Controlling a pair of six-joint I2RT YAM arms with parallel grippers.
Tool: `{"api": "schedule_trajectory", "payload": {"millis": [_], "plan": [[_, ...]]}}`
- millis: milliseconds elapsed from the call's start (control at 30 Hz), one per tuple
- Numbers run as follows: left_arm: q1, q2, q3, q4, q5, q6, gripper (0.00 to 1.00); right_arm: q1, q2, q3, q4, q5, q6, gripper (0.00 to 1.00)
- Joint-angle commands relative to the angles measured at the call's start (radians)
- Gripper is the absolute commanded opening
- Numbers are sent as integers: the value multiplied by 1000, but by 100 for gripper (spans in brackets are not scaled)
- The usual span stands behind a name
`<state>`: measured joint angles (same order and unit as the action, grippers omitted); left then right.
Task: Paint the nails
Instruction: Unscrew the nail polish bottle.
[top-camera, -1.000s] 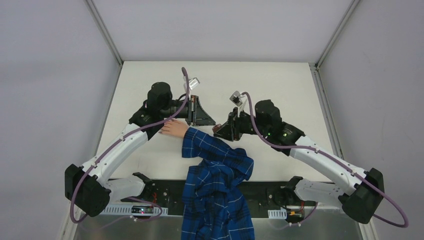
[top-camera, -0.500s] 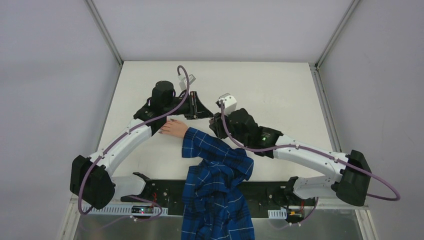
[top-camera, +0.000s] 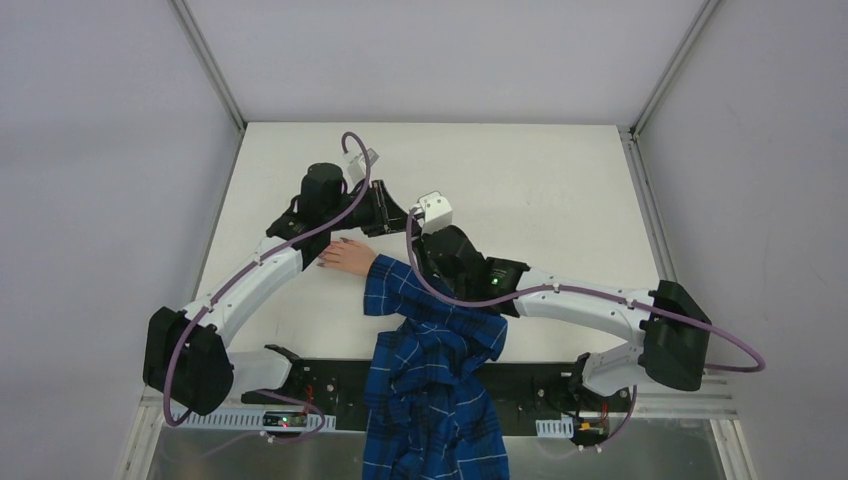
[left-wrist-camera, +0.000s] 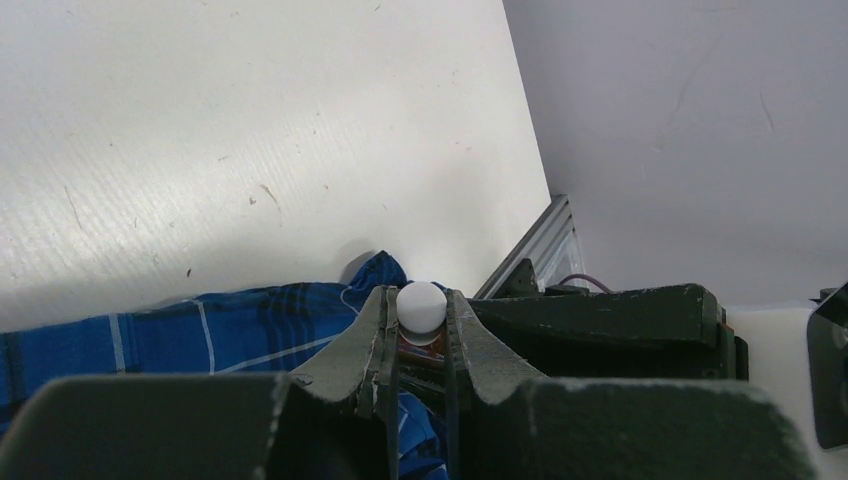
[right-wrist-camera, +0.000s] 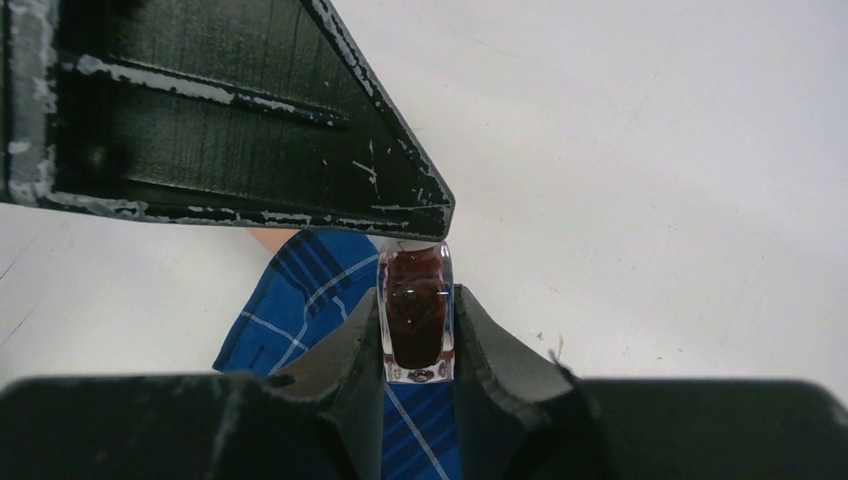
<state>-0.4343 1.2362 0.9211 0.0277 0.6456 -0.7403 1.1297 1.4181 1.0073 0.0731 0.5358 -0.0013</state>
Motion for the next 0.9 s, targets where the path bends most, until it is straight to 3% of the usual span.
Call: {"api": "schedule_trajectory", "payload": {"millis": [0, 300, 367, 500, 567, 633, 700, 800, 867], "plan": [[13, -49, -7, -50, 75, -30, 0, -20, 21, 28, 64, 182, -19, 0], [17, -23, 17, -52, 132, -19, 0, -19, 20, 17, 61, 189, -1, 0], [17, -40, 24, -53, 135, 2, 17, -19, 12, 15, 47, 181, -1, 0], [17, -117, 29, -52, 109, 56, 68, -20, -31, -10, 25, 129, 30, 0], [17, -156, 25, -54, 82, 79, 83, -20, -62, -29, 16, 79, 37, 0], [18, -183, 20, -55, 49, 91, 91, -27, -98, -48, -1, 23, 52, 0], [20, -200, 14, -58, 28, 100, 93, -47, -138, -64, -24, -87, 78, 0], [20, -215, 13, -59, 23, 115, 94, -119, -217, -97, -53, -334, 128, 0], [20, -218, 23, -59, 50, 136, 94, -191, -267, -129, -41, -583, 165, 0]]}}
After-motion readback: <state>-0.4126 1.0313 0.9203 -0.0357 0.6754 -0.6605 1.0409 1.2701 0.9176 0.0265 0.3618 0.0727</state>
